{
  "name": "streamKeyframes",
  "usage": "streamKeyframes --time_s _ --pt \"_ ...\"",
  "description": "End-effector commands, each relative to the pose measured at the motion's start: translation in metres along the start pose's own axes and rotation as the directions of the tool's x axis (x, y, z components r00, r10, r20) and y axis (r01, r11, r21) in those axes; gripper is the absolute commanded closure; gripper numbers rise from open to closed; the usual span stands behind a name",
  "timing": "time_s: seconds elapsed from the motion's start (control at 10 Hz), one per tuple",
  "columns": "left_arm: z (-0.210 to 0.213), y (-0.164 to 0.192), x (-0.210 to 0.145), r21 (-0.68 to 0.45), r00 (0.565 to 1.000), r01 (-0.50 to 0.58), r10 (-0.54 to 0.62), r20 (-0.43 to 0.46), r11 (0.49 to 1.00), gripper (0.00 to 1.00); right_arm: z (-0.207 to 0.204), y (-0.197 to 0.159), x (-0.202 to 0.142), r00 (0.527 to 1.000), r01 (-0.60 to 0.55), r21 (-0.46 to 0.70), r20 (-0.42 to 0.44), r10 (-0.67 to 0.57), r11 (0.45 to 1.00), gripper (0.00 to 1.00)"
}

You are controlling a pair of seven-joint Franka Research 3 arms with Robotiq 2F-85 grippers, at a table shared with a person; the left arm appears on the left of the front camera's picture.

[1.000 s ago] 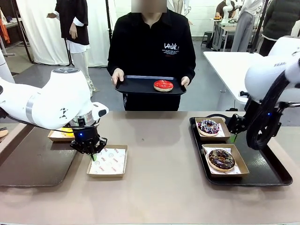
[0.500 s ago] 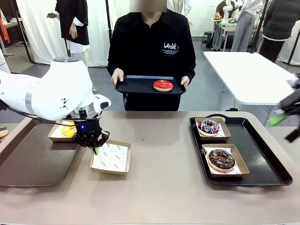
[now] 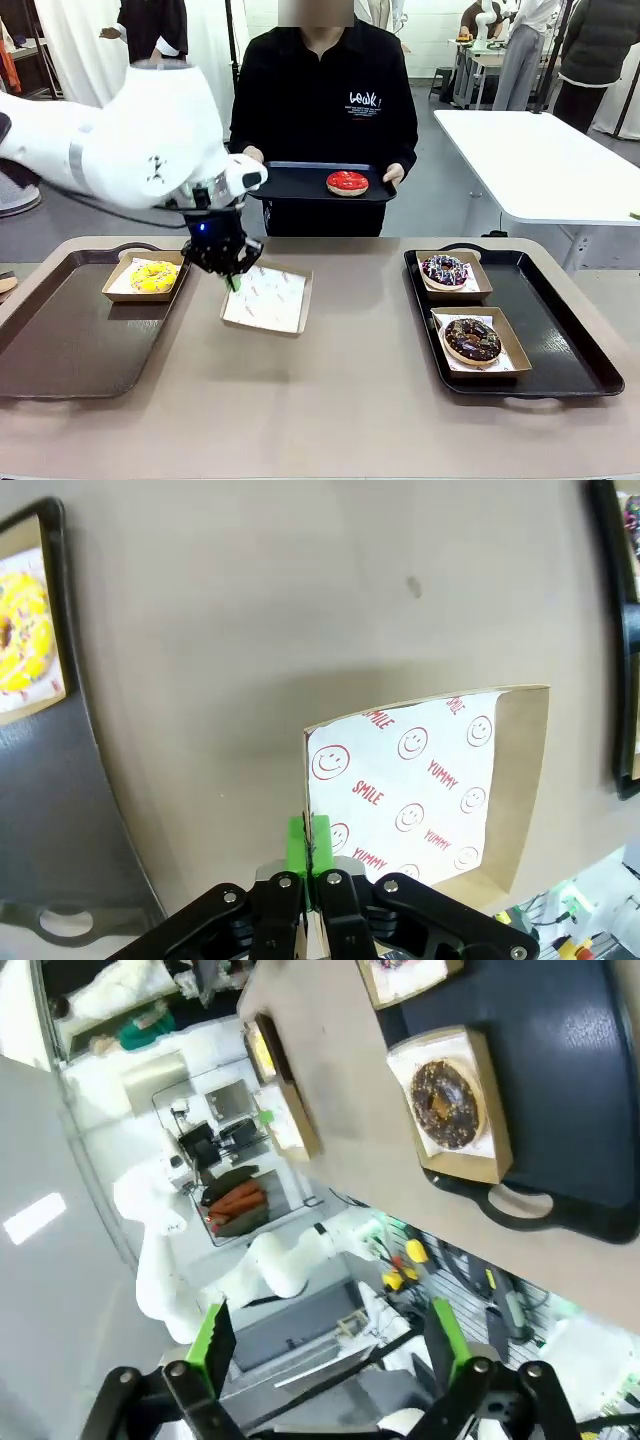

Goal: Individually package the donuts and arrange them on the tray.
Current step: Place the picked Paper togo box on the Handle tray while simultaneously picking up another Paper togo box from the table with the other hand.

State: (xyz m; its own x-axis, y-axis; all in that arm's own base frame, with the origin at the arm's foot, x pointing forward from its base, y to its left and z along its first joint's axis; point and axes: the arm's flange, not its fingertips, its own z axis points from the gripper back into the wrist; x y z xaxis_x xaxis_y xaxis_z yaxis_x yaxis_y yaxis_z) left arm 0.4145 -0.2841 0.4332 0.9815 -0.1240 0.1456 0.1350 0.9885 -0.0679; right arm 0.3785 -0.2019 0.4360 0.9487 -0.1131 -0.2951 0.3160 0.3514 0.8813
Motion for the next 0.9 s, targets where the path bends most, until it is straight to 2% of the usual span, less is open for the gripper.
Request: streamKeyframes --time_s 0.0,0.1,0.3,0.4,0.8 --pt "0.028 -0.018 0.020 0.038 1.000 -0.001 0.000 0.005 0.999 1.00 0.004 -0.020 -0.003 0.999 -0.035 0.074 0.002 0.035 0.997 0.00" --pt "0.045 -0.027 0.037 0.039 1.000 -0.008 0.008 0.005 0.999 1.00 0.011 -0.042 -0.007 0.999 -0.048 0.105 0.023 0.046 0.993 0.00" --pt "0.056 -0.034 0.059 0.050 0.999 -0.033 0.033 -0.001 0.998 1.00 0.016 -0.058 -0.012 0.992 -0.096 0.135 0.096 0.084 0.986 0.00" --pt "0.056 -0.037 0.068 0.041 0.999 -0.038 0.039 -0.009 0.998 1.00 0.016 -0.064 -0.012 0.987 -0.106 0.149 0.136 0.085 0.983 0.00" --pt "0.050 -0.048 0.099 0.026 0.997 -0.071 0.072 -0.031 0.997 1.00 0.007 -0.070 -0.007 0.975 -0.105 0.141 0.210 0.074 0.984 0.00"
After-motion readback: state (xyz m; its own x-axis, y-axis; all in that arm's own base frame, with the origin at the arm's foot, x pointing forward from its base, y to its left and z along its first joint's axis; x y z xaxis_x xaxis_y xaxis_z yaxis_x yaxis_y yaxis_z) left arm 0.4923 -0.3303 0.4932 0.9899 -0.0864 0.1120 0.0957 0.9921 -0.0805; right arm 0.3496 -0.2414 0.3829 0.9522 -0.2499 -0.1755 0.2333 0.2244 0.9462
